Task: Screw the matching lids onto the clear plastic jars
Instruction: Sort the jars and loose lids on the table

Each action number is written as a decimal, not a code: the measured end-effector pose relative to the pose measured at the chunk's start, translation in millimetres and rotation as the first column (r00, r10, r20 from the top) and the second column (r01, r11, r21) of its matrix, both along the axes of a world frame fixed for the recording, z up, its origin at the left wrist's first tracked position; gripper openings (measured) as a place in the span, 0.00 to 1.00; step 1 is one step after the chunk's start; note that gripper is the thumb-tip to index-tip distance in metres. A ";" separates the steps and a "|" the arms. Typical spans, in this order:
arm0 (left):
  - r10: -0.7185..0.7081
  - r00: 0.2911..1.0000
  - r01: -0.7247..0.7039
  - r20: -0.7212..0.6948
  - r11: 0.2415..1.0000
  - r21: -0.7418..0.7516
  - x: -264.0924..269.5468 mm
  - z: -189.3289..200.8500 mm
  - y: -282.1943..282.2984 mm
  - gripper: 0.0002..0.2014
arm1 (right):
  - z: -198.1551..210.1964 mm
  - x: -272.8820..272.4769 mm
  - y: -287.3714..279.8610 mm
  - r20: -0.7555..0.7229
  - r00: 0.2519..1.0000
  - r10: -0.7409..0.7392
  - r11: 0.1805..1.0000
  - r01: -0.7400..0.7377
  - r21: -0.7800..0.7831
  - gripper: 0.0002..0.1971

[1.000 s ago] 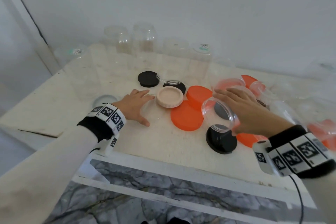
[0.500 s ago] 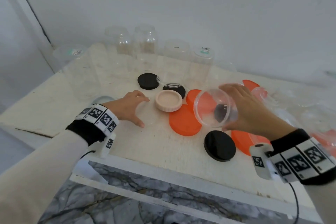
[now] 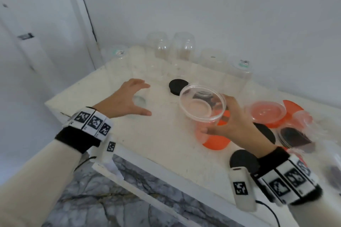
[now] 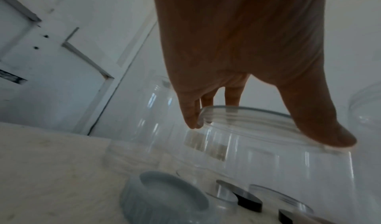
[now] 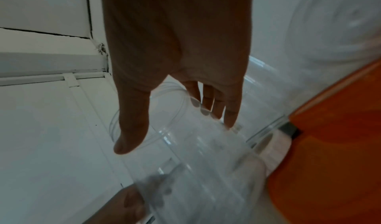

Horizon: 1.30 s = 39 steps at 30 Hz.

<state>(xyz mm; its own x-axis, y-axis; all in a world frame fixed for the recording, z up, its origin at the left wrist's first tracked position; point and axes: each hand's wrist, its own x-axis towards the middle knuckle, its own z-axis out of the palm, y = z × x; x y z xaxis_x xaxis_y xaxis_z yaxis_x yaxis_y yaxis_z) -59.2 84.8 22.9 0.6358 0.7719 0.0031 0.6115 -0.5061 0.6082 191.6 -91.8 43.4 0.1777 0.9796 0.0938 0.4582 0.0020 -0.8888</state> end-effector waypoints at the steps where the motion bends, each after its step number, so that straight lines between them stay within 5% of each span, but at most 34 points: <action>1: 0.028 0.998 -0.028 0.049 1.000 -0.007 -6.0 2.8 -1.5 0.46 | -4.7 -2.8 4.6 -0.017 1.000 0.023 1.000 -0.023 -0.002 0.38; 5: 0.099 0.972 -0.100 0.212 0.995 -0.005 -20.9 9.0 -12.9 0.45 | -23.6 -12.9 23.4 -0.011 0.997 0.074 0.997 -0.074 -0.026 0.39; 14: 0.093 0.953 -0.110 0.287 0.993 0.042 -19.8 14.6 -35.0 0.43 | -43.5 -19.1 46.2 -0.073 0.991 0.109 0.982 -0.119 -0.148 0.44; 23: -0.094 0.975 0.076 0.202 0.993 0.095 29.0 13.3 -49.5 0.43 | -47.2 -17.8 47.5 -0.066 0.990 0.125 0.985 -0.132 -0.111 0.37; 35: -0.152 0.969 0.138 0.193 0.987 0.085 40.9 0.6 -48.2 0.43 | -52.9 -15.8 48.8 -0.051 0.991 0.122 0.983 -0.128 -0.132 0.42; 39: -0.141 0.961 0.139 0.240 0.990 0.024 42.0 -2.7 -47.3 0.52 | -42.8 -15.0 46.5 -0.020 0.981 0.192 0.964 -0.192 -0.181 0.44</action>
<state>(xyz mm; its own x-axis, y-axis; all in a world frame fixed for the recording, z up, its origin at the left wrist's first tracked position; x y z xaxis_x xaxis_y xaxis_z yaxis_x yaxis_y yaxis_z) -17.3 37.5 20.2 0.7176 0.6745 0.1738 0.3705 -0.5810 0.7247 176.6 -45.3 0.6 -0.0156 0.9959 -0.0889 0.4631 -0.0717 -0.8834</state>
